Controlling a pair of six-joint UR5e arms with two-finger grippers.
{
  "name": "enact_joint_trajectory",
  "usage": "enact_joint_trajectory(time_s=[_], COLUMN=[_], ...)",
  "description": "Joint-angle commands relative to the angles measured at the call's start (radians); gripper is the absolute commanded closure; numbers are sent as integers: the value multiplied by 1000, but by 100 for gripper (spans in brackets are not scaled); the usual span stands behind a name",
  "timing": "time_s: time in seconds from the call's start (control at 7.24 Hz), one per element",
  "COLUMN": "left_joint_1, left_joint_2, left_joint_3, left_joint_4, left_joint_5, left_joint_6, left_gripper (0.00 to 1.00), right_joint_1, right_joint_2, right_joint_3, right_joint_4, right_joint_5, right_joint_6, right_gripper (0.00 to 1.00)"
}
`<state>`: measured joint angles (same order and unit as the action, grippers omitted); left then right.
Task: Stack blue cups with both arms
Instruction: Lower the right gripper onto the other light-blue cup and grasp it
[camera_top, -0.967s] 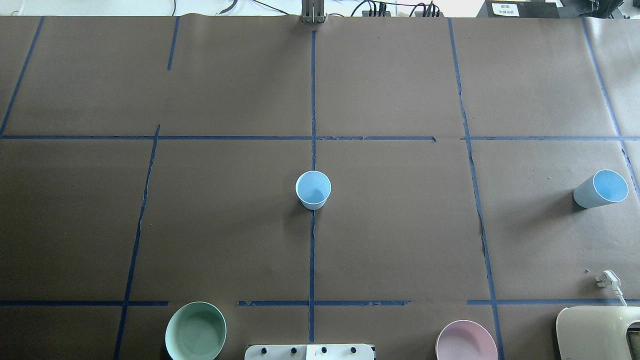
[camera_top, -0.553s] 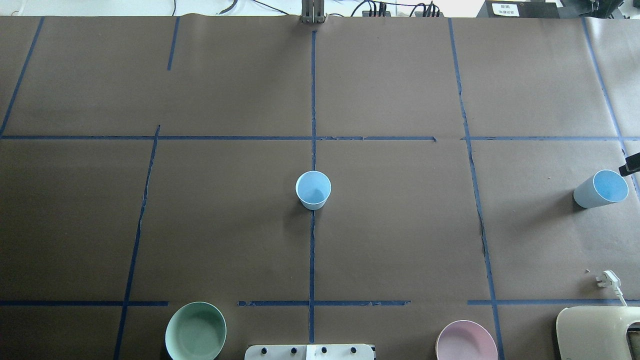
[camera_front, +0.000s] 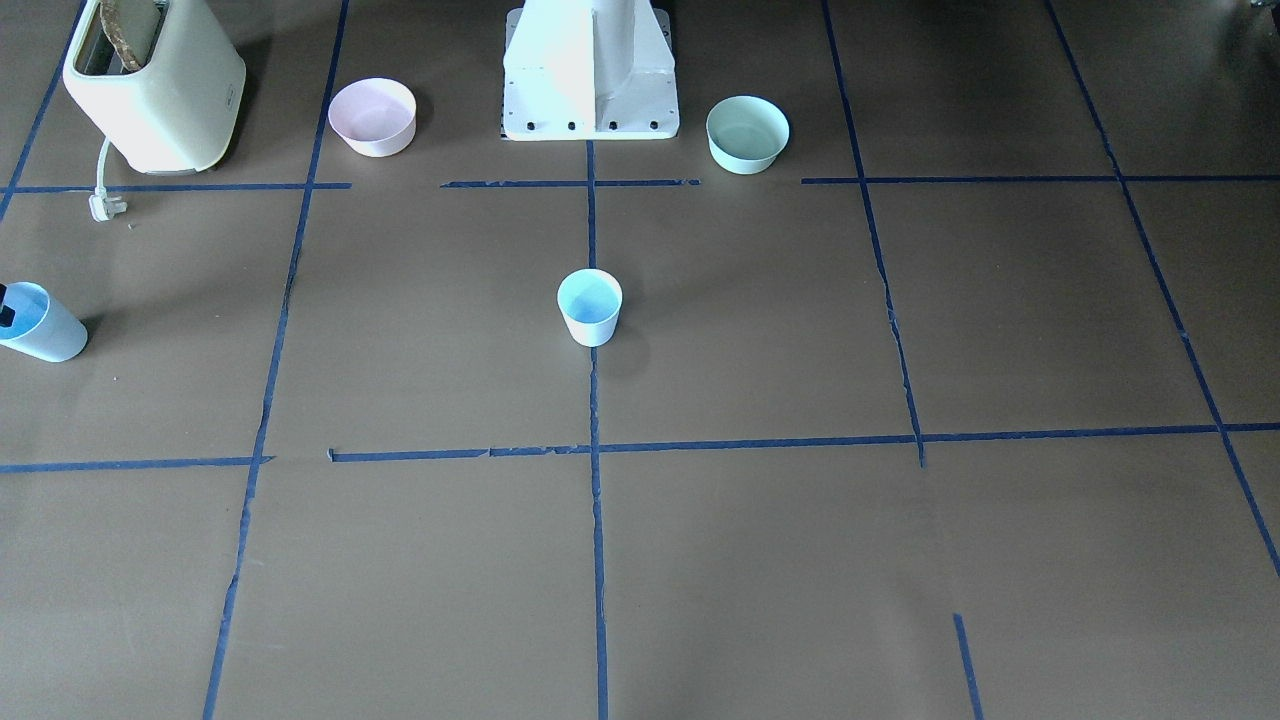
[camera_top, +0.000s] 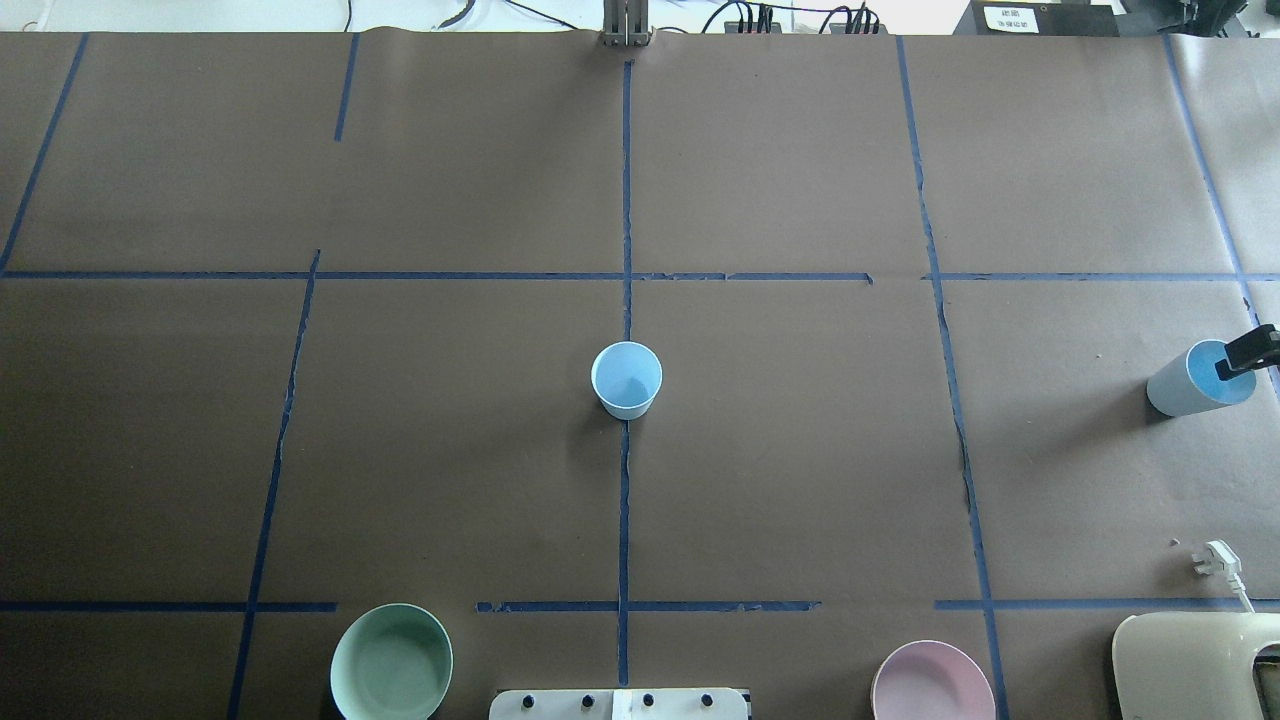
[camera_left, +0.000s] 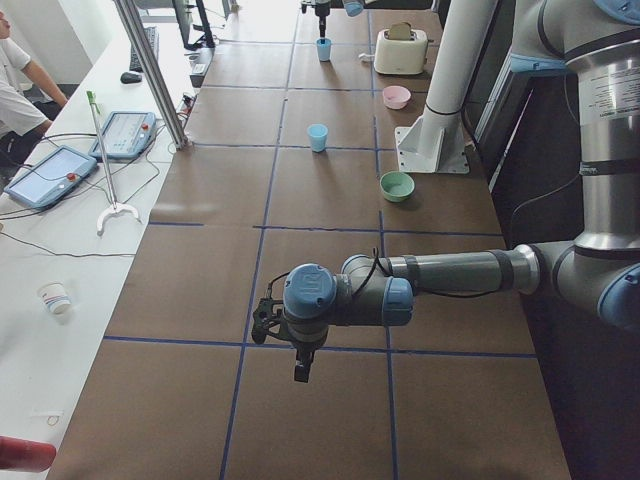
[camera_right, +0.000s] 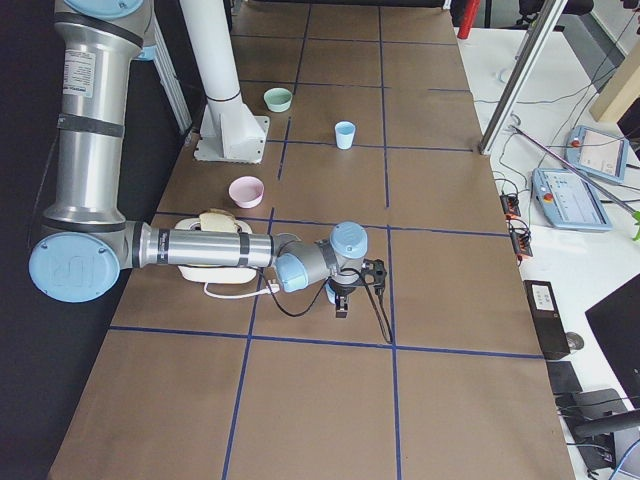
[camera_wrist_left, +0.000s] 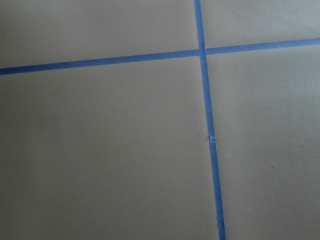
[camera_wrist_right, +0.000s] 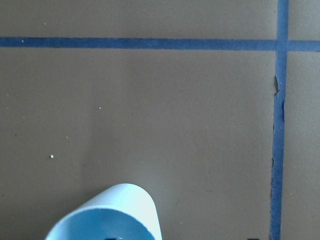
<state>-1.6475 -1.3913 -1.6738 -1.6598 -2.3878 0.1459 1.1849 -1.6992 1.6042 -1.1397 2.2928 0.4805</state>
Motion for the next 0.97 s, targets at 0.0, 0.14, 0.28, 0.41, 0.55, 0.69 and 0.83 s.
enact_joint_trajectory(time_s=[0.0, 0.14, 0.28, 0.41, 0.55, 0.69, 0.83], left_joint_1=[0, 0, 0, 2, 3, 8, 33], left_joint_2=[0, 0, 0, -2, -12, -37, -67], left_joint_3=[2, 0, 3, 6, -1, -1, -1], left_joint_4=[0, 0, 0, 3, 11, 18, 65], left_joint_5=[-1, -2, -2, -2, 2, 6, 4], left_joint_6=[0, 0, -2, -3, -17, -26, -26], left_gripper=[0, 0, 0, 0, 0, 0, 0], right_joint_1=[-34, -34, -34, -34, -50, -97, -150], right_joint_2=[19, 19, 27, 64, 157, 250, 347], right_joint_3=[-23, -18, 15, 75, 135, 210, 251], right_joint_4=[2, 2, 0, -49, -169, -298, -369], right_joint_5=[-13, -13, -7, -3, -1, -9, -15], right_joint_6=[0, 1, 28, 106, 194, 279, 400], right_gripper=[82, 100, 100, 100, 100, 100, 100])
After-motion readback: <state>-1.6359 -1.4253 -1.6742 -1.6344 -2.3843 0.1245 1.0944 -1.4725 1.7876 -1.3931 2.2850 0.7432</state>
